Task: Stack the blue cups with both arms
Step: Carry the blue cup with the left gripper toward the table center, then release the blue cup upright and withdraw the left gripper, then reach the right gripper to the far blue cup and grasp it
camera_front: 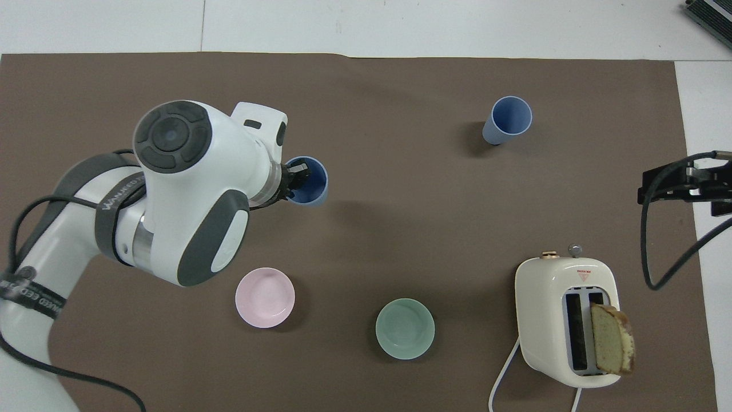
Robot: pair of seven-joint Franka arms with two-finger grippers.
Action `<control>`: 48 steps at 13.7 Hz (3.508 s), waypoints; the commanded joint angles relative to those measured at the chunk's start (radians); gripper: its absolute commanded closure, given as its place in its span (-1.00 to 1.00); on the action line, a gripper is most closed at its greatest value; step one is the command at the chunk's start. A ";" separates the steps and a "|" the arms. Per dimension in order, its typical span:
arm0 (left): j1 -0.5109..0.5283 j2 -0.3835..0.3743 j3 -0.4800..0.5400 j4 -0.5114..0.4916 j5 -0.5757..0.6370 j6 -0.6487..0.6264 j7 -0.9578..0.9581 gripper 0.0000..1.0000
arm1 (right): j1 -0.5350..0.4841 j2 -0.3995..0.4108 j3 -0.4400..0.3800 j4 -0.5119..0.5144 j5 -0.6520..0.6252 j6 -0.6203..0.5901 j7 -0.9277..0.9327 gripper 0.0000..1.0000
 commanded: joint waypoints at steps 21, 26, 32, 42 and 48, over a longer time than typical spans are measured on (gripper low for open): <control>0.140 -0.052 0.028 0.010 0.071 -0.047 0.309 -1.00 | -0.031 -0.011 0.003 -0.022 0.004 0.060 -0.069 -1.00; 0.314 -0.161 0.026 -0.003 0.041 -0.206 0.634 -1.00 | -0.027 -0.002 0.004 -0.017 -0.002 0.074 -0.077 -1.00; 0.440 -0.250 0.032 0.013 0.007 -0.334 0.845 -1.00 | -0.018 0.032 0.015 0.001 -0.010 0.130 -0.078 -1.00; 0.441 -0.320 0.064 0.065 0.016 -0.502 0.894 -1.00 | 0.019 0.394 0.018 0.220 -0.019 0.302 -0.088 -1.00; 0.441 -0.315 0.068 0.158 0.014 -0.550 0.908 -1.00 | 0.022 0.527 0.018 0.251 -0.020 0.422 -0.086 -1.00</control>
